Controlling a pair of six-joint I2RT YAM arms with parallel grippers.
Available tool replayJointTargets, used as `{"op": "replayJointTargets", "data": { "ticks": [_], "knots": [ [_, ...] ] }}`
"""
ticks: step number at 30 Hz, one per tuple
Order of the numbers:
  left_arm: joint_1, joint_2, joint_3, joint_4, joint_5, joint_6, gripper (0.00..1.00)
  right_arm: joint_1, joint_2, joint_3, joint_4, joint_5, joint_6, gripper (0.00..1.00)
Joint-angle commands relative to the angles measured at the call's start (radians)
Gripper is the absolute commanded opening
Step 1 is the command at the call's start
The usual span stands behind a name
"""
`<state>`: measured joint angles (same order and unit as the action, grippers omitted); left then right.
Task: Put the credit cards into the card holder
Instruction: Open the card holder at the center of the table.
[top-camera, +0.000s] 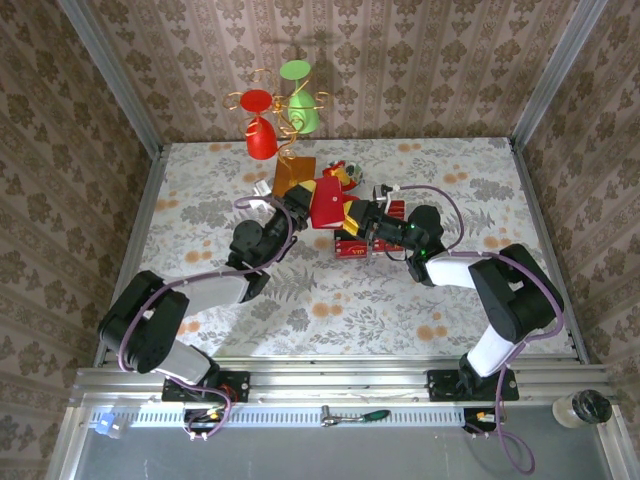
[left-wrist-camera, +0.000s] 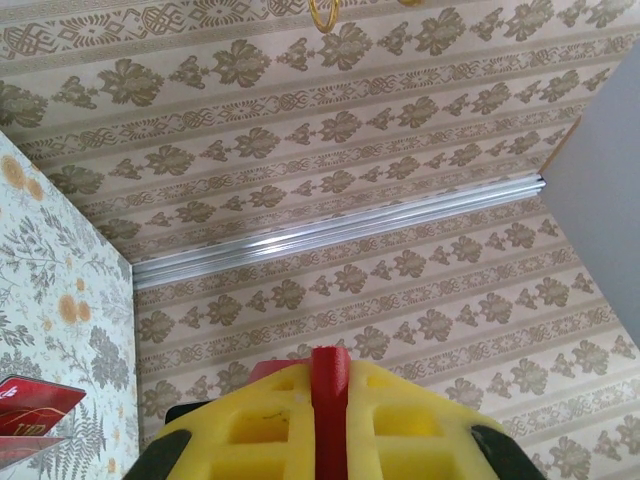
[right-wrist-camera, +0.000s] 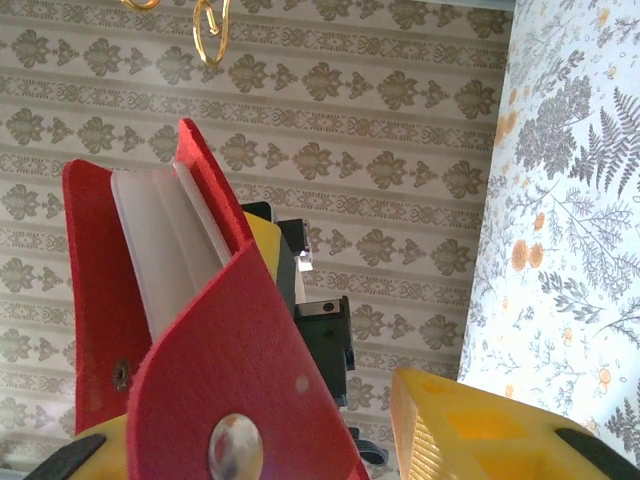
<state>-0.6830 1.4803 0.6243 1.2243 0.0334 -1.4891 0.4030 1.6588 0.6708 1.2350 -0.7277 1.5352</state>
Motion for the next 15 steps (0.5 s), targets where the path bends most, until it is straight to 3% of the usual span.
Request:
{"op": "replayJointTargets", "data": {
  "ticks": [1, 7, 15],
  "knots": [
    [-0.011, 0.002, 0.036, 0.071, -0.026, -0.024, 0.00, 0.001, -0.005, 0.040, 0.072, -0.042, 0.022, 0.40],
    [-0.013, 0.013, 0.042, 0.073, -0.025, -0.025, 0.00, 0.003, -0.025, 0.060, 0.073, -0.051, 0.038, 0.39],
    [-0.015, 0.017, 0.041, 0.072, -0.027, -0.023, 0.00, 0.004, -0.036, 0.063, 0.072, -0.052, 0.042, 0.10]
  ]
}}
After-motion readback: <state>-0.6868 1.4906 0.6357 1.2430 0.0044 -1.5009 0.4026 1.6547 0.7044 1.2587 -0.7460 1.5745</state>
